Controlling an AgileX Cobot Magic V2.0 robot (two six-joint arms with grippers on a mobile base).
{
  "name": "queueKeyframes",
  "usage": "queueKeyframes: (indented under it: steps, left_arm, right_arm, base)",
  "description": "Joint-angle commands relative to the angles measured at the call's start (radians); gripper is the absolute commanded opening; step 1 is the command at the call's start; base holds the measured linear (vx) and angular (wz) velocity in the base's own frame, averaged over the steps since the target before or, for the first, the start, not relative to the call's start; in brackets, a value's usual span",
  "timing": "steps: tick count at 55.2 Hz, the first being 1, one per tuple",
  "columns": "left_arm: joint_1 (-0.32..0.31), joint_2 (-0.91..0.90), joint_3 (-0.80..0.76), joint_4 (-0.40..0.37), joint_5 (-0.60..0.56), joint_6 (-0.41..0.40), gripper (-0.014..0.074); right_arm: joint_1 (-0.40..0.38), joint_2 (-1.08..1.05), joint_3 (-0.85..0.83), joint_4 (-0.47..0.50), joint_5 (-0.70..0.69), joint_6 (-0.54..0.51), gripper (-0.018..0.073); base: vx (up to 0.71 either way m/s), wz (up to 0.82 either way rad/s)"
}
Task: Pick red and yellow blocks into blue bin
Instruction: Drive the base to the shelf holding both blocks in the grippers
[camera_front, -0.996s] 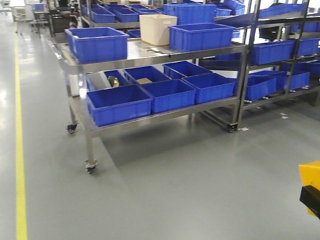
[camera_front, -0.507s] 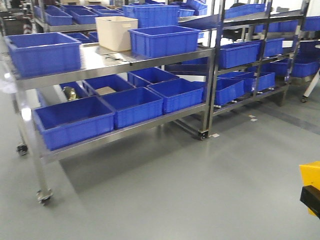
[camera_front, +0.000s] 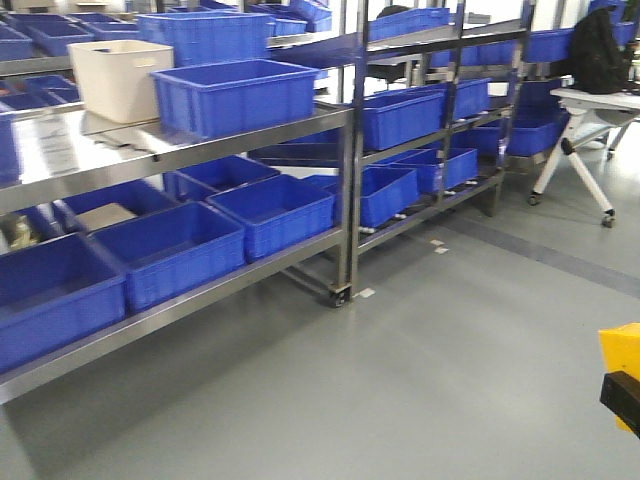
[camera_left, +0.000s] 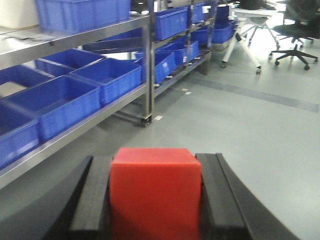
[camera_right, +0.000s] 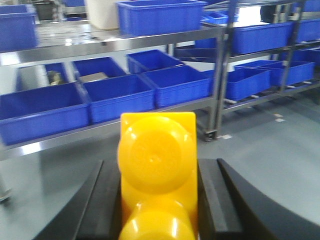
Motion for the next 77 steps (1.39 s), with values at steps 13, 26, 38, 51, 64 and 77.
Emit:
queueKeyframes:
  steps: [13, 26, 38, 51, 64, 77]
  left_arm:
    - [-0.002, 0.0, -0.027, -0.015, -0.072, 0.002, 0.0002]
    - [-0.002, 0.0, -0.027, -0.015, -0.072, 0.002, 0.0002]
    - [-0.002, 0.0, -0.027, -0.015, -0.072, 0.002, 0.0002]
    - [-0.002, 0.0, -0.027, -0.015, -0.072, 0.002, 0.0002]
    - [-0.002, 0.0, -0.027, -0.015, -0.072, 0.002, 0.0002]
    - [-0.002, 0.0, -0.027, -0.015, -0.072, 0.002, 0.0002]
  right_arm:
    - [-0.002, 0.002, -0.031, -0.009, -0.083, -0.009, -0.001]
    - [-0.002, 0.002, -0.031, -0.009, -0.083, -0.009, -0.001]
    - [-0.002, 0.002, -0.031, -0.009, -0.083, -0.009, -0.001]
    - [-0.002, 0.002, -0.031, -0.009, -0.083, -0.009, -0.001]
    - [-0.002, 0.002, -0.031, -0.009, -0.084, -0.008, -0.001]
    - [-0.002, 0.002, -0.031, -0.009, -0.084, -0.008, -0.001]
  base:
    - [0.57, -0.37]
    - [0.59, -0.39]
    - [0.59, -0.41]
    - [0.57, -0.38]
    - [0.55, -0.28]
    - [0.55, -0.16]
